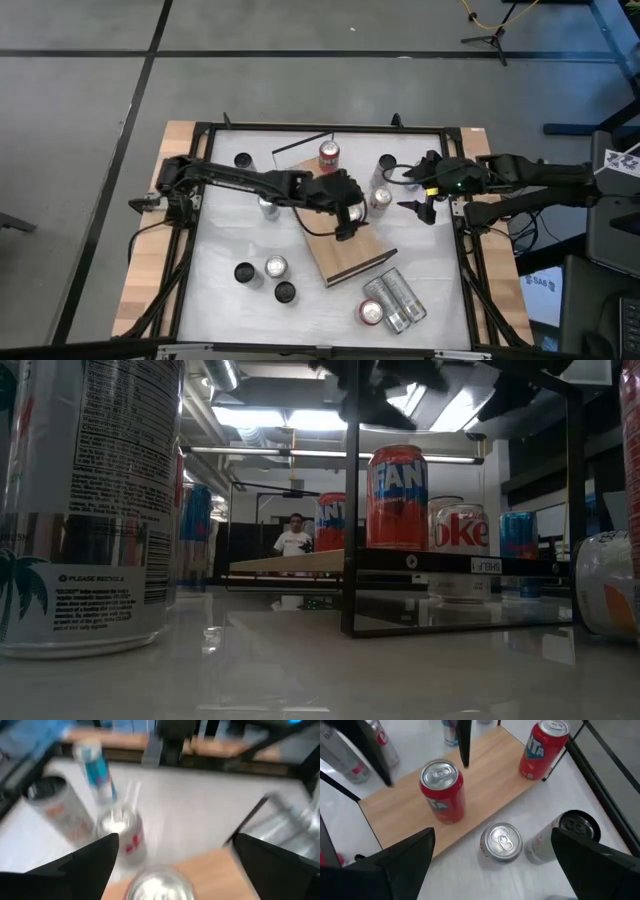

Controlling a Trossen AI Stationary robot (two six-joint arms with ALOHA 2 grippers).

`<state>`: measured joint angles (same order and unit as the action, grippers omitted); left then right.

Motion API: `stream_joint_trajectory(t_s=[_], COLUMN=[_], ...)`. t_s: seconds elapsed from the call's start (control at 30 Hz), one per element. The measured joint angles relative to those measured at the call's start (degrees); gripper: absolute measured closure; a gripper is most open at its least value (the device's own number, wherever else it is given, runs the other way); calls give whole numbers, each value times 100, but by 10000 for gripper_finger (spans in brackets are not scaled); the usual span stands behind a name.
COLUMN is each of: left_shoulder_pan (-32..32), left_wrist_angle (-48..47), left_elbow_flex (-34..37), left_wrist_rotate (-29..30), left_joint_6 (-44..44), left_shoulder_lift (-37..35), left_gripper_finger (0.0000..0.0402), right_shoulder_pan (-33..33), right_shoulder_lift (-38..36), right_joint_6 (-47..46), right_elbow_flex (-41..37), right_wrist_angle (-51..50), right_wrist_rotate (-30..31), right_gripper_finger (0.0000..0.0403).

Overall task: Place canned beverage on shelf
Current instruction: Align the left orange soda can with the other orange soda can

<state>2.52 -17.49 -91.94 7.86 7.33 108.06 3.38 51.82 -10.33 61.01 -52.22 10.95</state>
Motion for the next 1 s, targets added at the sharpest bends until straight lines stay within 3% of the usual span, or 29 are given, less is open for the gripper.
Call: stream_joint_trajectory(t_s=[0.4, 0.73, 1.0], left_shoulder_pan=[-4, -4, -4], left_wrist_angle=[-1006, -1162, -1205], left_elbow_flex=[-40, -40, -40], left_wrist_rotate=[146, 191, 195], left_joint_6=[462, 477, 477], left_shoulder_lift=[237, 237, 237], left_gripper_finger=[5, 8, 60], right_shoulder_pan=[0, 0, 0], right_shoulder_lift=[-110, -106, -104], right_joint_6=[2, 4, 7], right_elbow_flex=[-157, -157, -157], right_wrist_angle=[16, 19, 20], right_wrist_rotate=[-3, -3, -3], right_gripper_finger=[10, 10, 10])
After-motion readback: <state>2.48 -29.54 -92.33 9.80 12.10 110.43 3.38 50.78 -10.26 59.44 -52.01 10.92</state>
